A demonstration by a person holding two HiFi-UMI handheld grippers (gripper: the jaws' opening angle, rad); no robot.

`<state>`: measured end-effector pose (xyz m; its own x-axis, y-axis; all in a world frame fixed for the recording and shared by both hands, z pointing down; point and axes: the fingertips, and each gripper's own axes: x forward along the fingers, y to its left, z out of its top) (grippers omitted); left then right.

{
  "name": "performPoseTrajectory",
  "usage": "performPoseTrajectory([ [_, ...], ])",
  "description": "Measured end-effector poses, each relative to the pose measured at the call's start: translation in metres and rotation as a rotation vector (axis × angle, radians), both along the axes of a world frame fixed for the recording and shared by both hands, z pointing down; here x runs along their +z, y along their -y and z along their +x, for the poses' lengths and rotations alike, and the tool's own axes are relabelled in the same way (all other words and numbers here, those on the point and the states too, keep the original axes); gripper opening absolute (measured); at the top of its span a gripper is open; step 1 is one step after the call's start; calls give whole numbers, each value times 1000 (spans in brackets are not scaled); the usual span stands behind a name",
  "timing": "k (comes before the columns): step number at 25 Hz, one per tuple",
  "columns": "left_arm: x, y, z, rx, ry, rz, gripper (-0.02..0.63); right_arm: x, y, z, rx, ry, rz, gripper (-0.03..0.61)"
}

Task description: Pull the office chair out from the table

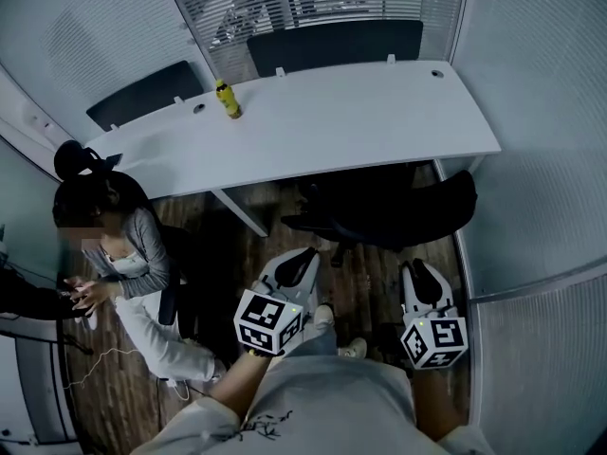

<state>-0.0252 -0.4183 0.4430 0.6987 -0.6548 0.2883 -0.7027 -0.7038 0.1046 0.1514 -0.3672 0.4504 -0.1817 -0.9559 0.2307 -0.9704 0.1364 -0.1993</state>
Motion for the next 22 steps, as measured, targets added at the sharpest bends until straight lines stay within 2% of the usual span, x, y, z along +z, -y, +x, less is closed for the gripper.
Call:
performPoseTrajectory([
  [7,1,40,-4,35,14,-9,86,0,24,-7,10,-29,-10,231],
  [9,3,51,-3,47,20,-10,104,0,30,-4,34,-45,-5,256],
  [17,7,87,5,101,69,6,180,3,45,-9,44,-75,-7,272],
  [22,5,106,15,155,61,16,244,3,55,-8,54,-81,-10,275],
])
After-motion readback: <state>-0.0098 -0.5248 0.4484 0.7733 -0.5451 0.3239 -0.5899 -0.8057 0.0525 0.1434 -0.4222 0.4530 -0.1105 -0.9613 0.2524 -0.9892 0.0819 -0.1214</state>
